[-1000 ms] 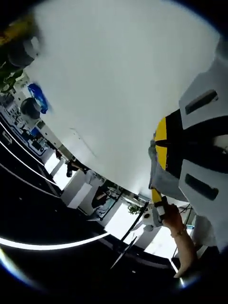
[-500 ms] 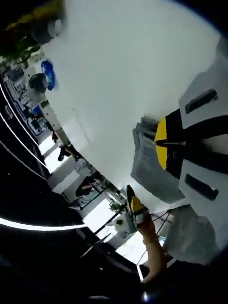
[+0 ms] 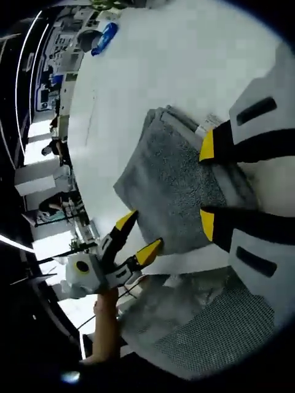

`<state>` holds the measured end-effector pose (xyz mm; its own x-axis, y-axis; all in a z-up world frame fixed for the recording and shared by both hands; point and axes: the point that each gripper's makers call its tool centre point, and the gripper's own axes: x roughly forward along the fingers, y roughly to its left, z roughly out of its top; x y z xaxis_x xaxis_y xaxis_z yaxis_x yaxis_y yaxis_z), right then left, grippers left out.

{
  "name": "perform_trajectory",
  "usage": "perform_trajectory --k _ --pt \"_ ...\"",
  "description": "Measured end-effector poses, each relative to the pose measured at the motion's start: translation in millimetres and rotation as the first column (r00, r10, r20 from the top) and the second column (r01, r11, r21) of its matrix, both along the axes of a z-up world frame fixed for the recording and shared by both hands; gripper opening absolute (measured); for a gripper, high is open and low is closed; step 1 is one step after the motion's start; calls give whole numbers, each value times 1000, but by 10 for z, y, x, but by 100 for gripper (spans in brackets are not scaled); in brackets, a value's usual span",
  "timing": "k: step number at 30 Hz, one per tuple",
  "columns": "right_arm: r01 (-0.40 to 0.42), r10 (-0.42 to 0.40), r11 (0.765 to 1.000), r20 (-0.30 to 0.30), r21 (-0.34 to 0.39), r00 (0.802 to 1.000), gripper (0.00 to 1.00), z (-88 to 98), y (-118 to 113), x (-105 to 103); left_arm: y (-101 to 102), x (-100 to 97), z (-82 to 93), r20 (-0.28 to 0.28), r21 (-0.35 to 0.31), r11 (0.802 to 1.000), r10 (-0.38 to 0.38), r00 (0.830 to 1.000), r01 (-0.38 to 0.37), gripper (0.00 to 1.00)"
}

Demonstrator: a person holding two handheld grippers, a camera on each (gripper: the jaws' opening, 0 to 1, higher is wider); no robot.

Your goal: Fold the towel on the table until its edges align and the towel forms a compact rectangular stack.

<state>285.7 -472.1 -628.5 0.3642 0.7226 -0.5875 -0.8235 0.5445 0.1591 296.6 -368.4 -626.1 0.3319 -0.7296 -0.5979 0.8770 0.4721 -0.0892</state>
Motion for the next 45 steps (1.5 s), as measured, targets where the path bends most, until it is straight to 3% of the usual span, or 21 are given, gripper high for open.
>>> perform_trajectory --k 6,8,11,16,20,28,35,44,45 --pt "-13 14 999 38 -31 999 26 -38 -3 34 8 80 -45 6 14 1000 12 1000 -12 40" --pt "-10 11 999 35 -33 999 25 -51 -8 75 34 169 -62 16 46 997 56 998 -57 34" --pt "-12 14 999 35 -48 999 24 -60 -17 153 15 217 -75 20 49 998 38 999 -39 34" --pt "5 -4 998 22 -58 1000 23 -66 -46 393 0 409 -77 10 20 999 45 999 -46 34" --pt "10 -7 997 31 -80 999 23 -77 -59 580 -38 599 -90 16 62 997 41 999 -41 34" --pt "45 -40 993 48 -106 998 22 -99 -99 982 -74 990 -108 -3 71 997 41 999 -41 34" --pt "82 -73 985 64 -149 995 22 -112 -109 1265 -102 1284 -133 39 119 992 34 999 -38 33" --pt "108 -97 989 108 -104 989 22 -97 -130 1279 -87 1311 -107 43 118 991 53 998 -58 34" --pt "126 -117 989 98 -82 988 23 -86 -132 1283 -81 1309 -94 22 100 992 72 997 -74 34"
